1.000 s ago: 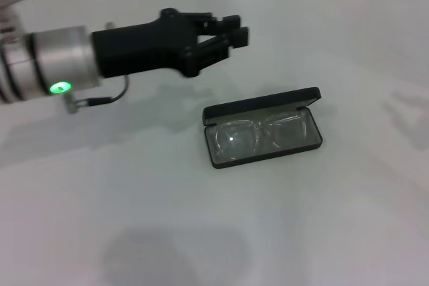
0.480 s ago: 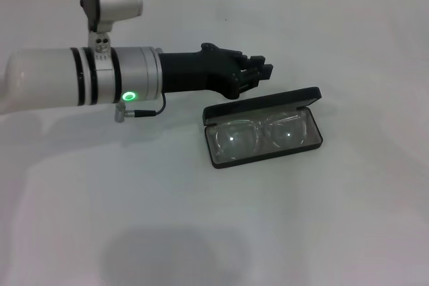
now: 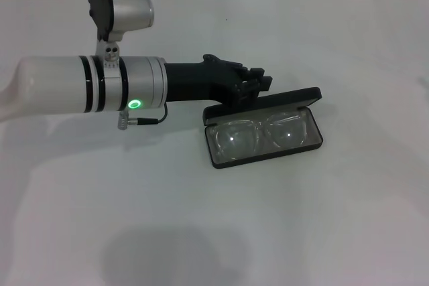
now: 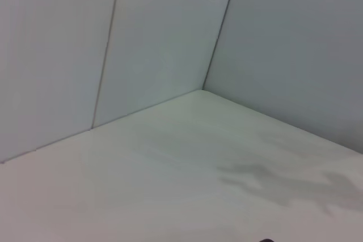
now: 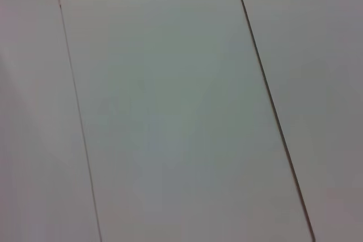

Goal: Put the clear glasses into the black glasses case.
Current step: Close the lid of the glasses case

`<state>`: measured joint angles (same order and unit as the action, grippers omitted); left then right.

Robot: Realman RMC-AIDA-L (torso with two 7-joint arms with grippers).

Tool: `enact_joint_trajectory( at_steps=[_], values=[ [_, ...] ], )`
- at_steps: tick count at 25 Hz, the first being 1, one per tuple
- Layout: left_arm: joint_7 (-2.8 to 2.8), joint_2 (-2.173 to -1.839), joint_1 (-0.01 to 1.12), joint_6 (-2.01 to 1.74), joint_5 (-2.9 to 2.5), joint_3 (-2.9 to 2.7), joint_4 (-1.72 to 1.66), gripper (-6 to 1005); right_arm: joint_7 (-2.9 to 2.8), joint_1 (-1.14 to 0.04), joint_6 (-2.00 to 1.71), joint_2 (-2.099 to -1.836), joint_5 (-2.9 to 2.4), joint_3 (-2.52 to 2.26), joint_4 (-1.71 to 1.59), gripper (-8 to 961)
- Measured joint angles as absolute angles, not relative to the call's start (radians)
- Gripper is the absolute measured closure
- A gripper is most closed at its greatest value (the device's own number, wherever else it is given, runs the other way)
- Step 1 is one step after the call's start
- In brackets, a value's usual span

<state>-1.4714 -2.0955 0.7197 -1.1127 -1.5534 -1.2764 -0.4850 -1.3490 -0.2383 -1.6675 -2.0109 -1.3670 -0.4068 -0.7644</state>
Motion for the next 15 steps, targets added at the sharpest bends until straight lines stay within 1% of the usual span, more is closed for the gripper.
enact_joint_trajectory(
  at_steps=[15],
  values=[
    [-1.471, -2.096, 0.744, -1.119, -1.55, -1.315, -0.475, 794, -1.348, -0.258, -1.614, -2.011, -1.367, -0.414, -0.756, 645]
  ],
)
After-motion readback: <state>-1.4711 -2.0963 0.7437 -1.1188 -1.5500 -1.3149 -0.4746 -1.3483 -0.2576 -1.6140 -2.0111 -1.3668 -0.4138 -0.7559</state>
